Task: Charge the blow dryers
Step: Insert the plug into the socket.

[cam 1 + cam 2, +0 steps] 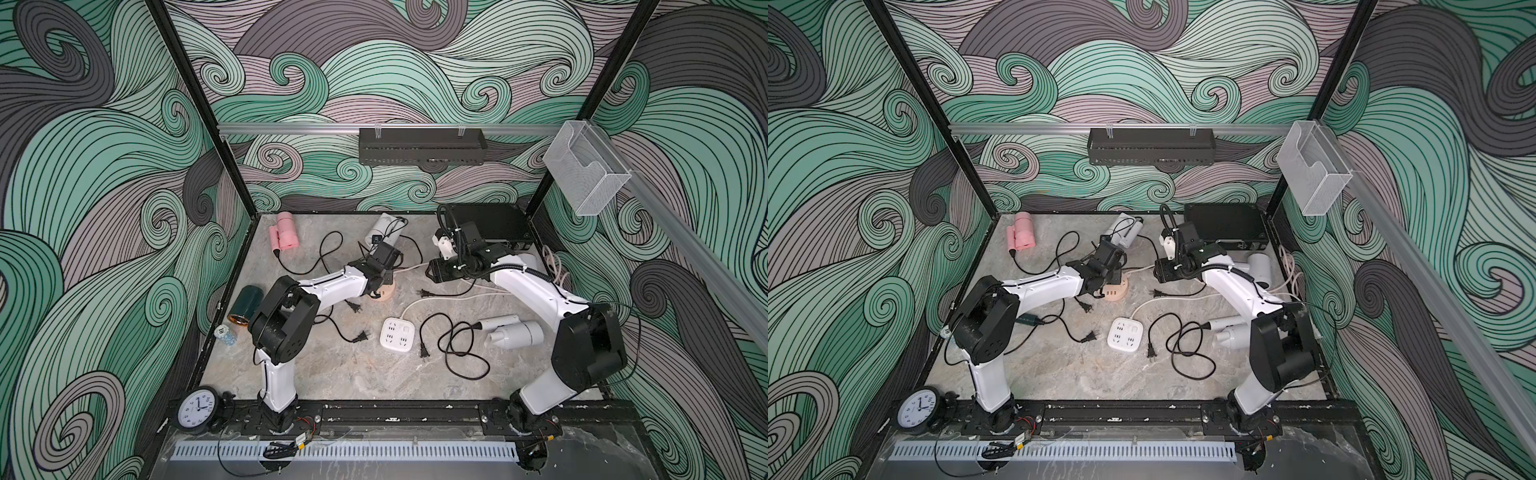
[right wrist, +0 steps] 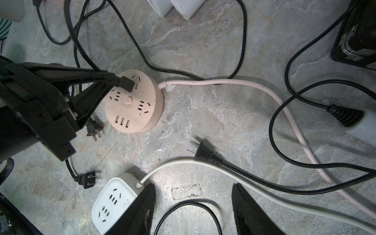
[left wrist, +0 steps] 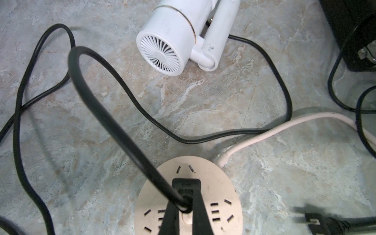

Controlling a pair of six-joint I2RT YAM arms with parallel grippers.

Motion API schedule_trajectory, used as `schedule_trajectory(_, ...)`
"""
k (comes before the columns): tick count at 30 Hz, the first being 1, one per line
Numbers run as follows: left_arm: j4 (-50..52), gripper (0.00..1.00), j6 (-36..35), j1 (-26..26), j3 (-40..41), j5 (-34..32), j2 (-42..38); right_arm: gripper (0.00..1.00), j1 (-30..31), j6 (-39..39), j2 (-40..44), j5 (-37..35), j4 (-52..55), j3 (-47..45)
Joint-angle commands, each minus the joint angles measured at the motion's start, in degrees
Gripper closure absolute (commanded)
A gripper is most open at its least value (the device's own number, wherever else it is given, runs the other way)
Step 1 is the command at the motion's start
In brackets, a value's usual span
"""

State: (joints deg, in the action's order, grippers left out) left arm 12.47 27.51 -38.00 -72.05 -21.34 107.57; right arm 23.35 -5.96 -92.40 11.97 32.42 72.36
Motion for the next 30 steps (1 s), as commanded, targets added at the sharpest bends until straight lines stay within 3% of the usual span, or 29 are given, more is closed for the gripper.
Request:
schedule_trajectory(1,6.6,1.00,-1.1,-0.6,1.8,1.7,1.2,0.38,0.4,1.1,-0.7,-0.8,1.1,1.8)
schedule_trajectory(6,8.2,1.00,-3.0,-0.5,0.3,1.7,2.6,0.39,0.8,1.3,-0.7,-1.2,1.3,1.7)
schedule_trajectory(14,21.5,1.00,-1.7,-0.4,-9.3,2.8,10.4,0.39,1.3,1.4,-1.1,-1.6,2.2,2.4)
schedule_trajectory(30,24.6,1.00,3.6,-0.4,-6.4,4.9,14.3,0.38,2.7,1.5,-0.8,-2.0,3.1,2.9)
